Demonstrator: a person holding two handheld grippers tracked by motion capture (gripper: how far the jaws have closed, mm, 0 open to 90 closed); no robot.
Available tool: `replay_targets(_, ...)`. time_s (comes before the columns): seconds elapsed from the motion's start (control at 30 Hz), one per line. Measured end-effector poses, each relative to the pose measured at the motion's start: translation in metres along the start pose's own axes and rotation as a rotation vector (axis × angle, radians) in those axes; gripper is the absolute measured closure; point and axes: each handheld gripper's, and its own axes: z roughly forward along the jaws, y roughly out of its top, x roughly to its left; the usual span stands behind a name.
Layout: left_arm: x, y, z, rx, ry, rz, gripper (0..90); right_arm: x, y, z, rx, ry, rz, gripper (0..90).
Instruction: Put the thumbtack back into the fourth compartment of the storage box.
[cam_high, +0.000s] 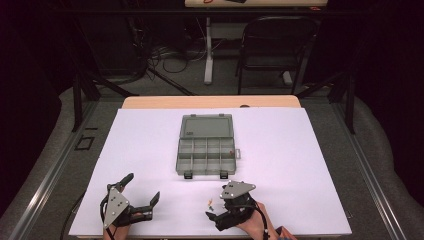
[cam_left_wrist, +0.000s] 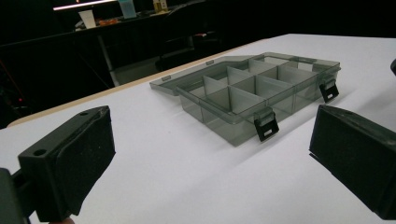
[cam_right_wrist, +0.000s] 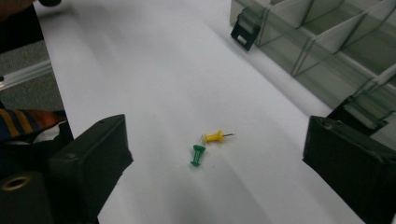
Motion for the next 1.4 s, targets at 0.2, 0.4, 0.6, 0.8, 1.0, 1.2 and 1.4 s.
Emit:
replay_targets(0.2, 0.000, 0.000, -0.001, -0.002, 0.000, -0.003, 0.1, 0.008, -0.004, 0.013, 0.037, 0.007, -0.033, 24.5)
replay_targets(0.4, 0.000, 0.000, 0.000, 0.004, -0.001, -0.001, 0.1, 0.009, -0.009, 0.020, 0.075, 0.027, -0.040, 48.2)
replay_targets(0.6, 0.000, 0.000, -0.001, -0.001, -0.003, -0.004, 0.1, 0.010, -0.011, 0.022, 0.071, 0.024, -0.044, 64.5)
replay_targets(0.8, 0.000, 0.000, 0.000, 0.006, -0.004, 0.000, 0.1, 0.005, -0.015, 0.025, 0.082, 0.027, -0.026, 77.2)
replay_targets(1.0, 0.000, 0.000, -0.001, 0.000, -0.005, -0.002, 0.1, 0.004, -0.016, 0.027, 0.078, 0.022, -0.021, 84.5)
replay_targets(1.2, 0.000, 0.000, 0.000, 0.005, -0.003, 0.001, 0.1, 0.002, -0.016, 0.026, 0.078, 0.039, -0.002, 85.3)
replay_targets(1.4, 0.000, 0.000, -0.001, 0.000, -0.002, -0.003, 0.1, 0.005, -0.011, 0.019, 0.056, 0.038, -0.015, 85.5)
